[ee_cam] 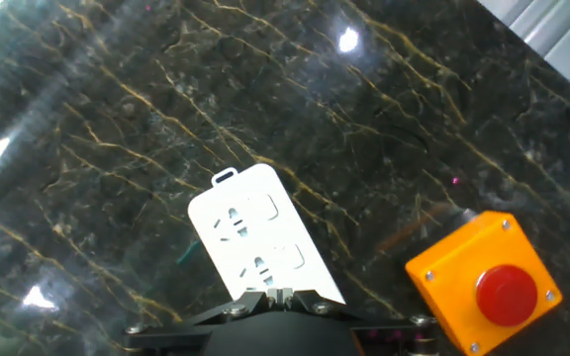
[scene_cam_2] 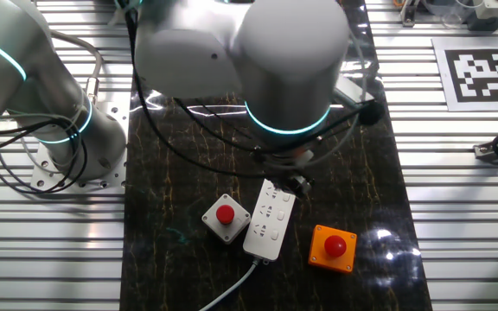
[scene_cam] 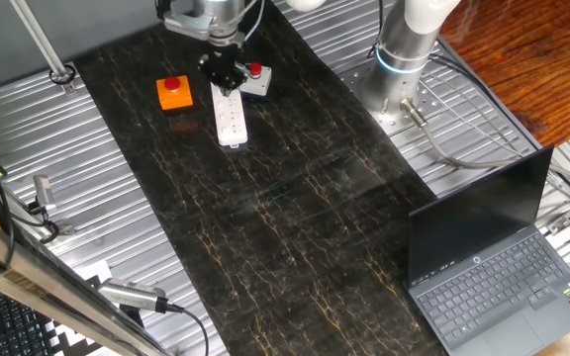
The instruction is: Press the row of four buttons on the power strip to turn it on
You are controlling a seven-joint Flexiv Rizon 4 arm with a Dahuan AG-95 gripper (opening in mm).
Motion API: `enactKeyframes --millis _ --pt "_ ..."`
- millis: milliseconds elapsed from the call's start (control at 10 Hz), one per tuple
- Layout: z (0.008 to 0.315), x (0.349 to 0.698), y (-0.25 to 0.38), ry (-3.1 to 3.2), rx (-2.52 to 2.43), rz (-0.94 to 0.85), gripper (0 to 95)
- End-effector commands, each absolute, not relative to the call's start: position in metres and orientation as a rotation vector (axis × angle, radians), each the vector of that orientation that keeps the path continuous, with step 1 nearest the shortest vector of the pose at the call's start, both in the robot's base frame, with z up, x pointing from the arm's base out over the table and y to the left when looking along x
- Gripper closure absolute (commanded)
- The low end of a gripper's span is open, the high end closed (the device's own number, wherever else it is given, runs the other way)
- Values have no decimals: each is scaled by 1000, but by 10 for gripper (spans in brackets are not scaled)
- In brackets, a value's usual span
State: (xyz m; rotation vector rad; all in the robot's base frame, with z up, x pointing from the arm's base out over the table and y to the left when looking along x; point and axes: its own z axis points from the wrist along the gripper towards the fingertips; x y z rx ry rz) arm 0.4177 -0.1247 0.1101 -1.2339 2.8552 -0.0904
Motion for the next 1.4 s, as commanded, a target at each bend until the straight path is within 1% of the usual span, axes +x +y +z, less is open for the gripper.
enactKeyframes --millis 100,400,700,1000,1100,1400 --pt "110 417 -125 2813 -1381 -197 950" --pt "110 417 -125 2841 -1391 -229 950" --pt "110 417 -125 2851 -1359 -216 950" --pt "109 417 -140 2836 -1395 -220 950" --pt "106 416 -153 2818 -1432 -216 760" --pt "84 418 -187 2797 -1467 -196 760"
